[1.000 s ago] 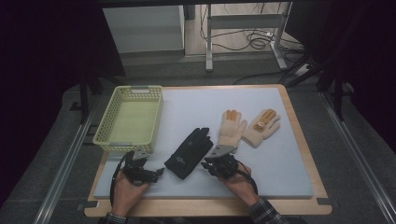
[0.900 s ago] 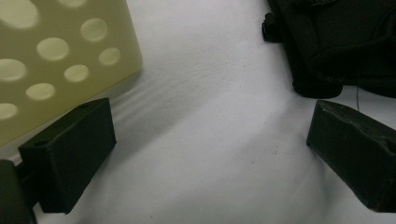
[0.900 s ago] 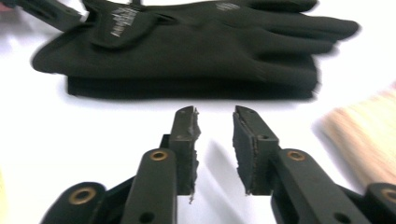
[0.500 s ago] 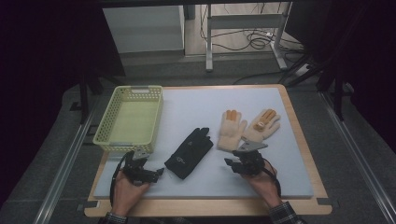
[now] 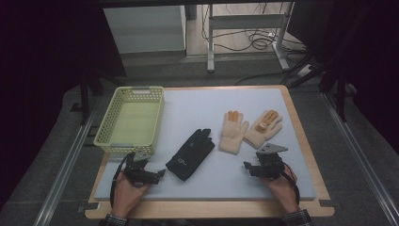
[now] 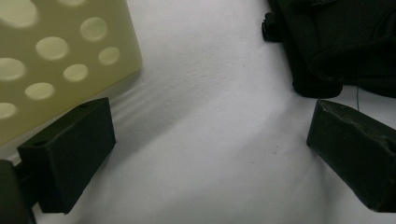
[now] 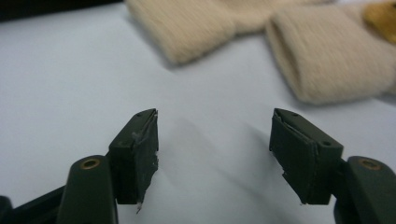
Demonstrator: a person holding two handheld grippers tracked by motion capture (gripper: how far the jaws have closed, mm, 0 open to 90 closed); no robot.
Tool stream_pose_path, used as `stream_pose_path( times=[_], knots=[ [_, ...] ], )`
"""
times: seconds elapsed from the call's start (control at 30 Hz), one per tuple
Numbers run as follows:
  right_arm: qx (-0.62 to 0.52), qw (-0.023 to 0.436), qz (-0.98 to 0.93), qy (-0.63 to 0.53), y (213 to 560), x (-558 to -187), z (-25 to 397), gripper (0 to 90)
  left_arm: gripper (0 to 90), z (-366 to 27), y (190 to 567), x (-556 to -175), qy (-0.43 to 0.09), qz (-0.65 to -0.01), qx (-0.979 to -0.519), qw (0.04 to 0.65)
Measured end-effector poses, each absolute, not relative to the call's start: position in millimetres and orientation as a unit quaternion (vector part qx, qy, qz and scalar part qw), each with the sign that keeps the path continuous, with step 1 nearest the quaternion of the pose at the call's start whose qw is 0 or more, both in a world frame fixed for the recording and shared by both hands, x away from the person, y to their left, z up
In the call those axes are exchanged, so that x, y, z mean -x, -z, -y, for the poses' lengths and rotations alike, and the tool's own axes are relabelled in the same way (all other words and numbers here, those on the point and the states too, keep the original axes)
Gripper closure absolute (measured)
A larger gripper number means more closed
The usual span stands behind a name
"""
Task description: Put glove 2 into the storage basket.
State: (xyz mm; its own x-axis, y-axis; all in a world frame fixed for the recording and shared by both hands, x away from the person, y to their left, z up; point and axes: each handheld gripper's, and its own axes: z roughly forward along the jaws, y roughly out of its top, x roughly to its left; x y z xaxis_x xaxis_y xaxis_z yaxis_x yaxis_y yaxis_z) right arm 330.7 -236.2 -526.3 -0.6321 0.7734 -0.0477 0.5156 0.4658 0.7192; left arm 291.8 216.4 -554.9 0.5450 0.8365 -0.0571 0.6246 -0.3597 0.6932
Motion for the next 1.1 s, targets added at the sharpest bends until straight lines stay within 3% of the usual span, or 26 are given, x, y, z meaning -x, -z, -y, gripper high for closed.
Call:
stream_pose_path(
  times=[0.3, 0.63, 1.1],
  knots=[
    [-0.392, 0.198, -0.827, -0.350, 532, -330, 243, 24.9, 1.1, -217, 554, -292, -0.153, -0.449, -0.811, 0.342],
    [-0.394, 0.198, -0.826, -0.352, 533, -330, 244, 24.5, 2.2, -217, 543, -287, -0.127, -0.434, -0.816, 0.360],
    [-0.394, 0.199, -0.826, -0.352, 533, -330, 244, 24.5, 0.0, -151, 510, -300, -0.100, -0.379, -0.847, 0.359]
  ],
)
